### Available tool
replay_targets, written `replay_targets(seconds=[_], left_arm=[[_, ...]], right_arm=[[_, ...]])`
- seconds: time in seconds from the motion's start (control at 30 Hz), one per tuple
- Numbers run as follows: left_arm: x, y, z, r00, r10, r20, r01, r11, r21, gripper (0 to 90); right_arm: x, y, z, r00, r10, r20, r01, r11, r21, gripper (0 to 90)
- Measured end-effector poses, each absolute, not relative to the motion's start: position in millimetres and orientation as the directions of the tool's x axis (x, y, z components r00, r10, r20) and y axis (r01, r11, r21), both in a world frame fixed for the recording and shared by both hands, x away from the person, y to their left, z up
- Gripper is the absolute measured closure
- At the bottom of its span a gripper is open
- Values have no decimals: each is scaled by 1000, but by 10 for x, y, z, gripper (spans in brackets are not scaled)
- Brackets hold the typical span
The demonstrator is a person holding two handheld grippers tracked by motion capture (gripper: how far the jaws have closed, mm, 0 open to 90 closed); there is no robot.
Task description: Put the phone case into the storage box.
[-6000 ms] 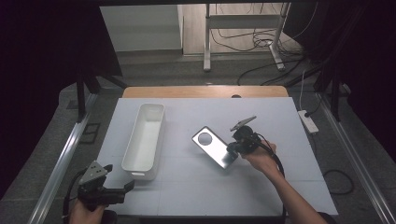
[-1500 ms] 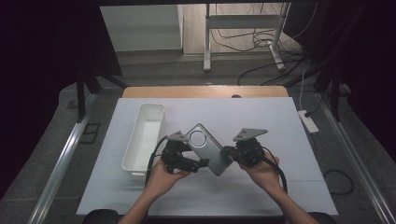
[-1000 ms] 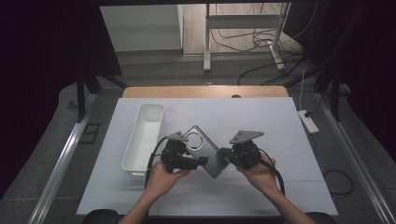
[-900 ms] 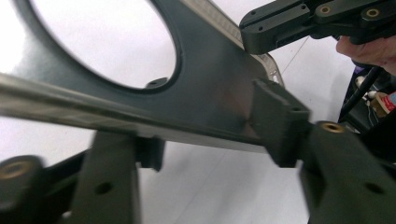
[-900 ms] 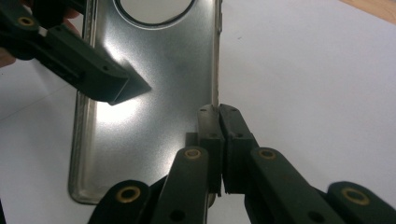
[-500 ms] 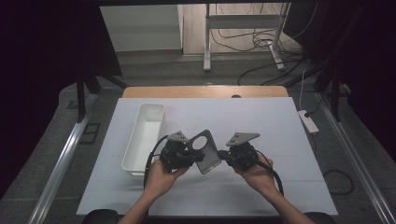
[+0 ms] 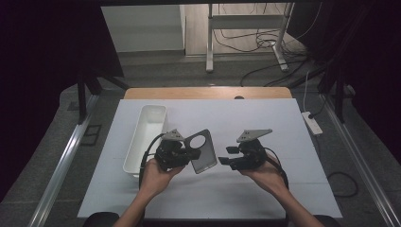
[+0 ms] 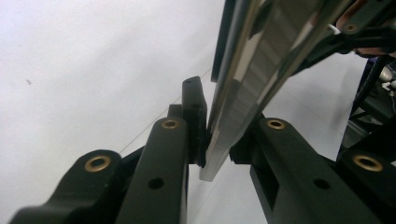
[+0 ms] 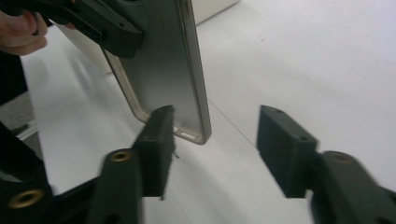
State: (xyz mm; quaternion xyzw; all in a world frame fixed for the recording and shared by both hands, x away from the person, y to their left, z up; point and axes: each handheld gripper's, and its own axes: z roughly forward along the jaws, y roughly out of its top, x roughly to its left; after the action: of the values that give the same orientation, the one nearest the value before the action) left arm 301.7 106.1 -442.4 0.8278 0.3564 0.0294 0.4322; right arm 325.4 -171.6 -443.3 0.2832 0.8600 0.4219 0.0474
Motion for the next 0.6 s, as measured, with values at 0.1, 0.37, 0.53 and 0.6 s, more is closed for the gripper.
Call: replay_targets(seconds=[0.1, 0.37, 0.53, 0.6], left_arm=[[3020, 1078, -4419, 746, 615, -256, 563, -377, 735, 798], [3029, 1125, -4383, 766, 593, -249, 544, -390, 743, 798], [3025, 1124, -4359, 792, 553, -260, 524, -397, 754, 798], [3017, 1105, -4354, 801, 539, -261, 517, -403, 755, 798]], right_arm=[[3267, -1718, -4443, -838, 521, 164, 448, 483, 752, 335], [3271, -1698, -4460, -847, 502, 176, 443, 483, 755, 159], [3258, -1663, -4478, -859, 484, 169, 431, 503, 749, 139], [3251, -1645, -4485, -865, 472, 167, 423, 510, 749, 140]])
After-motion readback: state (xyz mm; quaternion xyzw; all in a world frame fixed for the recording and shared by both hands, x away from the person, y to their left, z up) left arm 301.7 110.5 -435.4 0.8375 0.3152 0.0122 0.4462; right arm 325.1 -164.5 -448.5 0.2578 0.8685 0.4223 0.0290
